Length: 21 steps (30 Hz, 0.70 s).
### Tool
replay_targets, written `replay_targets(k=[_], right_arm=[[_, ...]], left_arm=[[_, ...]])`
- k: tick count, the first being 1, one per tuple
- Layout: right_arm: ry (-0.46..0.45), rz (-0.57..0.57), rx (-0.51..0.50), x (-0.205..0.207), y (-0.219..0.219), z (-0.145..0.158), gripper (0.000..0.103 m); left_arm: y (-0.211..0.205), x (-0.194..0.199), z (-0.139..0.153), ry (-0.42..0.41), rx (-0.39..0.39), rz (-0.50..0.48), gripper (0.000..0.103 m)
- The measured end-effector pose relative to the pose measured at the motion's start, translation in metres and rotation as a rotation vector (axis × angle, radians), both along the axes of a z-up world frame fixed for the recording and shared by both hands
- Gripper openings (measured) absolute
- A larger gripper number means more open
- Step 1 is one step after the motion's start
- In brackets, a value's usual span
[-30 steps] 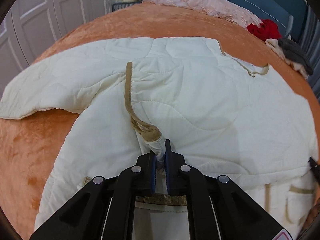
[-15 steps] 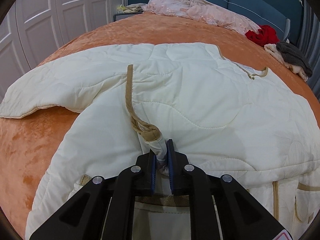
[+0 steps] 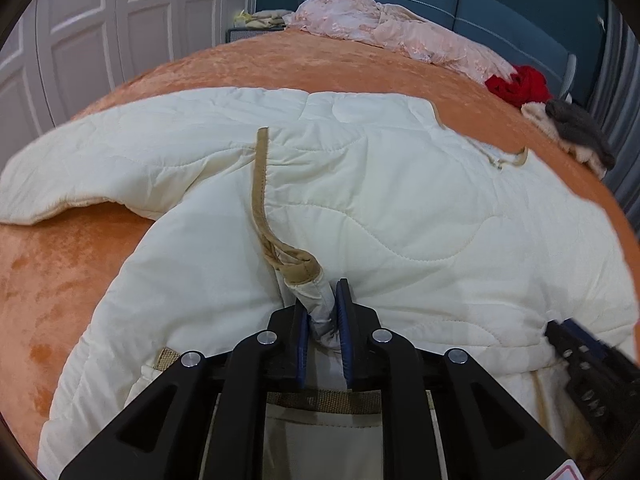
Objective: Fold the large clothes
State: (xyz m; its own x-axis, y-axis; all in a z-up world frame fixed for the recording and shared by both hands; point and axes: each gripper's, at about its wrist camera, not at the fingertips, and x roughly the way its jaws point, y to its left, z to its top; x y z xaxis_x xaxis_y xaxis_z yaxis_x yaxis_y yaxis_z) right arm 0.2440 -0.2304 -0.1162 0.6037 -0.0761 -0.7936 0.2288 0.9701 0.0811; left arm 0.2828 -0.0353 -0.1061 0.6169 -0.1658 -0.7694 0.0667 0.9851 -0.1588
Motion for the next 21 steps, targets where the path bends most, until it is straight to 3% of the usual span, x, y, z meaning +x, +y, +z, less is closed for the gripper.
replay_targets(k=[2, 4, 8, 10, 14, 17, 21], right_arm=[[0.0, 0.001, -0.01, -0.001, 0.001, 0.001, 0.028], [-0.001, 0.0, -0.017, -0.004, 0.002, 0.001, 0.028], [-0.005, -0.001, -0.046, -0.006, 0.006, 0.005, 0.028], [-0.014, -0.006, -0.067, -0.009, 0.008, 0.011, 0.029], [-0.064, -0.028, -0.078, -0.039, 0.013, 0.035, 0.054], [-0.056, -0.039, -0.075, -0.066, 0.014, 0.043, 0.056], [-0.018, -0.095, 0.0, -0.096, 0.008, 0.041, 0.057]], left_arm=[[0.022, -0.002, 0.011, 0.046, -0.124, 0.024, 0.024], [0.049, -0.01, 0.024, 0.057, -0.209, 0.073, 0.038], [0.135, -0.024, 0.054, 0.006, -0.27, 0.24, 0.056], [0.184, -0.018, 0.056, 0.014, -0.276, 0.327, 0.057], [0.295, 0.005, 0.049, 0.041, -0.259, 0.543, 0.057], [0.36, 0.021, 0.036, 0.074, -0.253, 0.671, 0.057], [0.407, 0.035, 0.013, 0.12, -0.335, 0.754, 0.052]])
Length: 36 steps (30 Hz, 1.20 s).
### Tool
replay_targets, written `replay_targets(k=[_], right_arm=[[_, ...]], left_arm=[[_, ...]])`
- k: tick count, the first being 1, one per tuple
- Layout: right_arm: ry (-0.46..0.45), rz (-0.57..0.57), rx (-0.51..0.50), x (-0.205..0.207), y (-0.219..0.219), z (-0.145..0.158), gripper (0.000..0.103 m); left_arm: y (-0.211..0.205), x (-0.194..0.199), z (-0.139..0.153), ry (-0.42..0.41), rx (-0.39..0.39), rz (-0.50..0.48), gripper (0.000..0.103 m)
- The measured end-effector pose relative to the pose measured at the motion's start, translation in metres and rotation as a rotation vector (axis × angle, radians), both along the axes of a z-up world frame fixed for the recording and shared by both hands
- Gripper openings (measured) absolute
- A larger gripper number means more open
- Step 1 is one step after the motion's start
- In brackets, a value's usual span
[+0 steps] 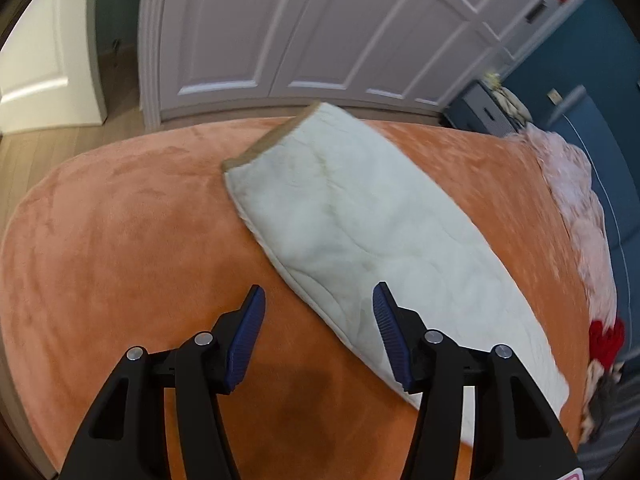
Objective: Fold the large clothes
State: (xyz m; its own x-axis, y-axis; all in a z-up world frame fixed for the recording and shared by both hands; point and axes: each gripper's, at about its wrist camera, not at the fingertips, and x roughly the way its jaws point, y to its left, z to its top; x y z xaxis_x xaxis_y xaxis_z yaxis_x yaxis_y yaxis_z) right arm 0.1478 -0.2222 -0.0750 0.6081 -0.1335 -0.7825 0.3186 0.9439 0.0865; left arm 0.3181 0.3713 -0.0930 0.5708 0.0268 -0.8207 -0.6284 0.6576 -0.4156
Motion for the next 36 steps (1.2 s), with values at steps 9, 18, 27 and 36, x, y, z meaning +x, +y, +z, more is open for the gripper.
replay_targets(k=[9, 18, 27, 36], right_arm=[[0.017, -0.015, -0.01, -0.017, 0.01, 0.009, 0.057], [-0.047, 0.004, 0.031, -0.026, 0.014, 0.032, 0.058], [-0.09, -0.055, 0.041, -0.051, -0.022, 0.046, 0.068], [-0.124, -0.104, 0.088, -0.048, -0.07, 0.052, 0.075]], left_arm=[[-0.016, 0.016, 0.048, -0.148, -0.018, -0.106, 0.004], [-0.196, 0.012, 0.214, -0.439, 0.152, -0.528, 0.003], [-0.433, -0.029, 0.213, -0.432, 0.047, -0.908, 0.018], [-0.471, -0.043, 0.102, -0.189, -0.147, -0.862, 0.05]])
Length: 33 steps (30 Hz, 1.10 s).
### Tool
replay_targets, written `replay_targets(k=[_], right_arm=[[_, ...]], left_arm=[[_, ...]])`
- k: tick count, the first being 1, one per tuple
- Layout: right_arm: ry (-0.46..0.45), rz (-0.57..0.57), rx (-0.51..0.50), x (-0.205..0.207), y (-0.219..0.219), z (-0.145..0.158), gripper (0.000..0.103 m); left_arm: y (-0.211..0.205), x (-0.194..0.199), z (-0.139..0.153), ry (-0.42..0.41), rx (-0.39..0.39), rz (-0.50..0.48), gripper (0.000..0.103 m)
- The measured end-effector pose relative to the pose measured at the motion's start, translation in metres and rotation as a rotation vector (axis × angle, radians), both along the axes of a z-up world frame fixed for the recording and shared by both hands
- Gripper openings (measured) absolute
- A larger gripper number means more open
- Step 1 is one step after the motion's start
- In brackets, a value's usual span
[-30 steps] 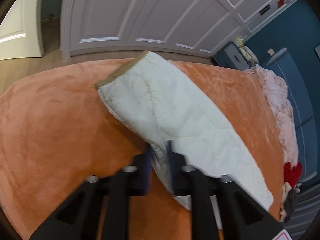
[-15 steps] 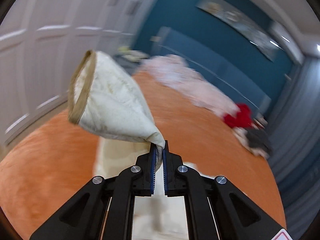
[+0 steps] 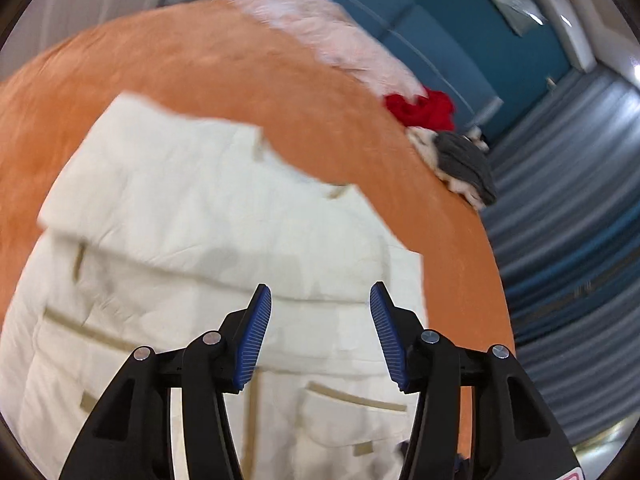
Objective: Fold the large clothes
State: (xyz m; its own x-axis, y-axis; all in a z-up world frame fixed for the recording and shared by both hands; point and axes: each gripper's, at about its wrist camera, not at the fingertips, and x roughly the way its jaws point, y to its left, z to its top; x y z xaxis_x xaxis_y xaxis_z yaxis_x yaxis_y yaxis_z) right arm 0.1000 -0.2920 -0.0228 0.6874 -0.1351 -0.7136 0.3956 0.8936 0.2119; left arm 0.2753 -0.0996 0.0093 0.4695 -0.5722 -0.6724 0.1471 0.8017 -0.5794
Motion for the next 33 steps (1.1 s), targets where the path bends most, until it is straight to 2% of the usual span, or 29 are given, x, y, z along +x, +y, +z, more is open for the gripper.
replay_targets(k=[3, 6, 9, 14, 16, 22, 23, 24, 25, 26, 27, 28, 29, 30, 32, 33], right_arm=[[-0.021, -0.011, 0.047, 0.02, -0.015, 0.001, 0.076], [-0.038, -0.046, 0.135, 0.046, -0.033, -0.001, 0.077], [-0.04, -0.084, 0.22, 0.081, -0.053, -0.011, 0.077], [-0.038, -0.131, 0.322, 0.128, -0.068, -0.029, 0.077], [-0.044, -0.143, 0.403, 0.142, -0.072, -0.04, 0.077], [-0.025, -0.206, 0.506, 0.163, -0.075, -0.061, 0.076], [-0.037, -0.205, 0.517, 0.164, -0.075, -0.062, 0.071], [-0.045, -0.194, 0.523, 0.166, -0.073, -0.062, 0.061], [-0.041, -0.18, 0.524, 0.169, -0.072, -0.062, 0.058], [-0.035, -0.173, 0.515, 0.172, -0.072, -0.062, 0.05], [-0.033, -0.158, 0.51, 0.175, -0.071, -0.06, 0.037], [-0.036, -0.147, 0.516, 0.176, -0.071, -0.058, 0.03], [-0.042, -0.138, 0.524, 0.178, -0.071, -0.055, 0.018], [-0.065, -0.122, 0.525, 0.178, -0.07, -0.045, 0.013], [-0.125, -0.085, 0.488, 0.171, -0.067, -0.019, 0.01], [-0.154, -0.063, 0.464, 0.166, -0.066, -0.006, 0.009]], left_arm=[[0.048, 0.015, -0.022, 0.058, -0.002, 0.122, 0.05], [0.089, 0.037, -0.035, 0.107, -0.003, 0.232, 0.05], [0.129, 0.055, -0.055, 0.171, -0.041, 0.324, 0.05], [0.166, 0.069, -0.085, 0.266, -0.191, 0.411, 0.05], [0.179, 0.07, -0.092, 0.282, -0.247, 0.437, 0.05], [0.19, 0.066, -0.096, 0.34, -0.331, 0.486, 0.05], [0.19, 0.059, -0.09, 0.325, -0.332, 0.477, 0.05], [0.189, 0.054, -0.087, 0.313, -0.326, 0.475, 0.05], [0.189, 0.051, -0.086, 0.31, -0.316, 0.471, 0.05], [0.188, 0.05, -0.088, 0.317, -0.316, 0.461, 0.05], [0.187, 0.052, -0.093, 0.332, -0.31, 0.457, 0.05], [0.187, 0.055, -0.098, 0.352, -0.296, 0.462, 0.05], [0.188, 0.058, -0.105, 0.371, -0.299, 0.481, 0.05], [0.189, 0.06, -0.109, 0.379, -0.303, 0.499, 0.049], [0.189, 0.066, -0.107, 0.361, -0.274, 0.512, 0.044], [0.189, 0.07, -0.101, 0.327, -0.218, 0.512, 0.029]])
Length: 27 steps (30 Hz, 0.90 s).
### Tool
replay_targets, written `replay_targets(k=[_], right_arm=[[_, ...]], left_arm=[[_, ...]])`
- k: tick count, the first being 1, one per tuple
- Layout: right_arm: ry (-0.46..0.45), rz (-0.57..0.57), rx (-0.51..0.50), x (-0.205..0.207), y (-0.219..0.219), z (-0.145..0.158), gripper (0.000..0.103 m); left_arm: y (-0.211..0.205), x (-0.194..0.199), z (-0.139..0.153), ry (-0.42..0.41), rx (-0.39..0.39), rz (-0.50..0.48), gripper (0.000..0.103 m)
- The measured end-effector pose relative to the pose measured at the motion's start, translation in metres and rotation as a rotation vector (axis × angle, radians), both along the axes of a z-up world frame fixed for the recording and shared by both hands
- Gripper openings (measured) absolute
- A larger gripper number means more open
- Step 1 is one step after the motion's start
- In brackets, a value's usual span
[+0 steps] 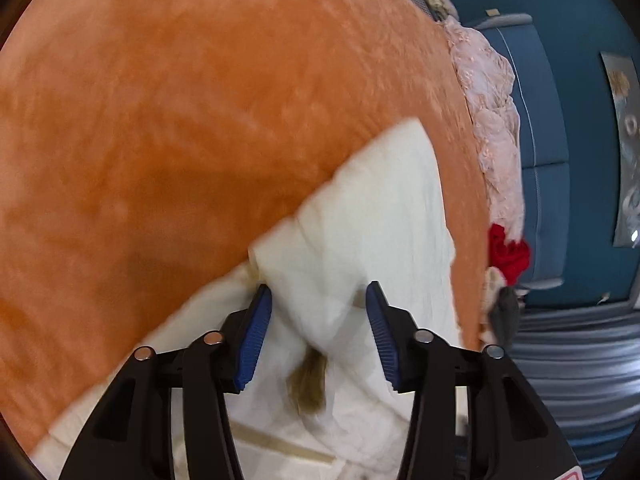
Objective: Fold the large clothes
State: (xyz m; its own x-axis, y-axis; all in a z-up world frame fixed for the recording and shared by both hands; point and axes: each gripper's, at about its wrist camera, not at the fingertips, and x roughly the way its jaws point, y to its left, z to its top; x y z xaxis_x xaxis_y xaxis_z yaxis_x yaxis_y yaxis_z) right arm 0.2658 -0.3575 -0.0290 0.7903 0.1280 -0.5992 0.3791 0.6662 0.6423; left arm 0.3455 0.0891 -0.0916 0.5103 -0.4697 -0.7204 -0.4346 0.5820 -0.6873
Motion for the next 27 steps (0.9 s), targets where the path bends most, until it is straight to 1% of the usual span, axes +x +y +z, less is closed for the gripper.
replay_targets(k=[1, 2, 3, 4, 5, 6, 7, 8, 9, 11, 12, 14, 16, 20, 23, 25, 26, 27], right_arm=[[-0.036, 0.01, -0.03, -0.009, 0.002, 0.015, 0.009], [-0.068, 0.016, -0.057, -0.02, 0.003, 0.029, 0.009], [-0.095, 0.025, -0.102, -0.033, 0.007, 0.043, 0.009], [-0.1, 0.03, -0.17, -0.047, 0.012, 0.053, 0.009], [-0.075, 0.031, -0.257, -0.057, 0.02, 0.055, 0.009], [-0.044, 0.03, -0.321, -0.062, 0.026, 0.052, 0.009], [0.012, 0.034, -0.399, -0.067, 0.034, 0.042, 0.009], [0.056, 0.038, -0.439, -0.068, 0.037, 0.032, 0.009], [0.117, 0.043, -0.474, -0.069, 0.041, 0.015, 0.009], [0.198, 0.045, -0.481, -0.071, 0.041, -0.012, 0.009], [0.233, 0.044, -0.469, -0.072, 0.039, -0.026, 0.009], [0.271, 0.042, -0.425, -0.073, 0.035, -0.048, 0.009], [0.281, 0.043, -0.42, -0.074, 0.034, -0.057, 0.009], [0.297, 0.054, -0.456, -0.073, 0.039, -0.068, 0.01], [0.295, 0.058, -0.447, -0.074, 0.039, -0.07, 0.011], [0.294, 0.056, -0.43, -0.078, 0.035, -0.063, 0.017], [0.297, 0.048, -0.428, -0.082, 0.034, -0.06, 0.027], [0.293, 0.028, -0.427, -0.09, 0.031, -0.052, 0.033]], left_arm=[[-0.001, 0.004, 0.004, -0.012, 0.045, -0.016, 0.016], [-0.005, 0.008, 0.011, -0.024, 0.099, -0.05, 0.013], [-0.008, 0.01, 0.014, -0.037, 0.123, -0.073, 0.011], [-0.012, 0.012, 0.016, -0.047, 0.142, -0.093, 0.01], [-0.019, 0.013, 0.018, -0.059, 0.179, -0.122, 0.009], [-0.026, 0.012, 0.019, -0.065, 0.218, -0.146, 0.008], [-0.029, 0.009, 0.018, -0.067, 0.251, -0.161, 0.007], [-0.035, 0.006, 0.017, -0.07, 0.297, -0.175, 0.007], [-0.039, 0.002, 0.014, -0.069, 0.33, -0.191, 0.006], [-0.044, -0.002, 0.008, -0.066, 0.373, -0.209, 0.006], [-0.046, -0.004, 0.006, -0.071, 0.394, -0.22, 0.006], [-0.05, -0.005, 0.003, -0.076, 0.428, -0.242, 0.007], [-0.054, -0.004, 0.001, -0.084, 0.47, -0.264, 0.007], [-0.064, -0.004, -0.005, -0.096, 0.532, -0.29, 0.008], [-0.07, -0.006, -0.006, -0.115, 0.59, -0.302, 0.01], [-0.074, -0.009, -0.001, -0.127, 0.636, -0.308, 0.013], [-0.074, -0.013, 0.004, -0.131, 0.65, -0.31, 0.014], [-0.073, -0.017, 0.01, -0.135, 0.649, -0.316, 0.014]])
